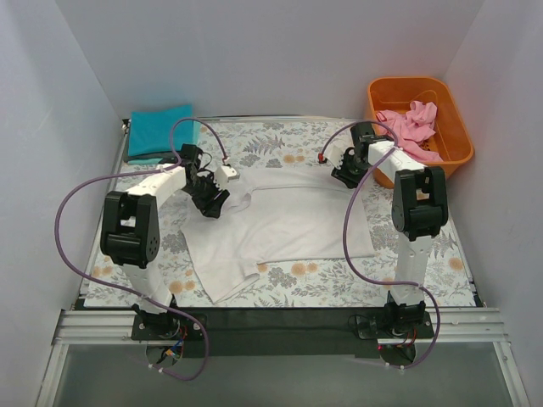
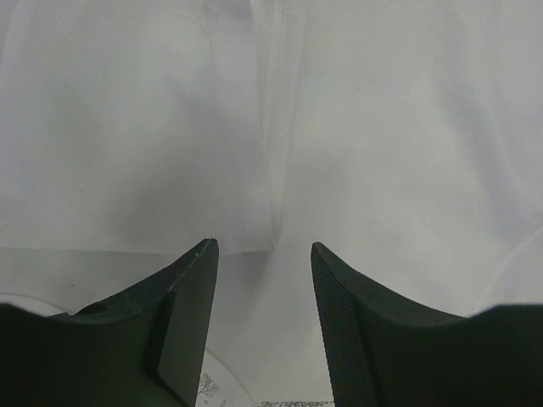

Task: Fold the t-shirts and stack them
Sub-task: Fold the tshirt

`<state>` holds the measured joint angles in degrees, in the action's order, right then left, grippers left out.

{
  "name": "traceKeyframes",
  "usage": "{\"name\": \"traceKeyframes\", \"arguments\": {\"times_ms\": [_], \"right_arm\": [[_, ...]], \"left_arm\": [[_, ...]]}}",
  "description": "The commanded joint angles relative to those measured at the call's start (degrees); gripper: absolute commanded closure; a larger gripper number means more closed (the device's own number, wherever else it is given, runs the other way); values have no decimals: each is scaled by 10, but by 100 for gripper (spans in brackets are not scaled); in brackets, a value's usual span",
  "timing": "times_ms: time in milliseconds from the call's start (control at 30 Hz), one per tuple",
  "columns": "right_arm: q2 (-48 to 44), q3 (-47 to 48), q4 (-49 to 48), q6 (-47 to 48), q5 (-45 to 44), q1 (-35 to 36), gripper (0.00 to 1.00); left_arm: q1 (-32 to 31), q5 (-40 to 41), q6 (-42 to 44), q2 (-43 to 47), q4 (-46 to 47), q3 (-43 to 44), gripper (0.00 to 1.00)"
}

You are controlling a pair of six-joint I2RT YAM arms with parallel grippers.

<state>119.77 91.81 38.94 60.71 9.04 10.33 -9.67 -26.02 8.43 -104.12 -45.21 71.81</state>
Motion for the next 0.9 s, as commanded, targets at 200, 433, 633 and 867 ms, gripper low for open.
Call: {"name": "traceKeyframes", "arguments": {"times_ms": [200, 433, 633, 867], "right_arm": [[-15, -1, 9, 41, -5, 7, 60], [-38, 6, 32, 45, 11, 7, 58], [-43, 26, 60, 50, 21, 8, 54], [-47, 86, 99, 56, 40, 6, 51]], "left_arm": [[-7, 19, 42, -6, -7, -14, 62], [-11, 18, 35, -25, -1, -10, 92], [-12, 23, 35, -28, -8, -4, 100], [-12, 13, 33, -24, -27, 18, 100]]}}
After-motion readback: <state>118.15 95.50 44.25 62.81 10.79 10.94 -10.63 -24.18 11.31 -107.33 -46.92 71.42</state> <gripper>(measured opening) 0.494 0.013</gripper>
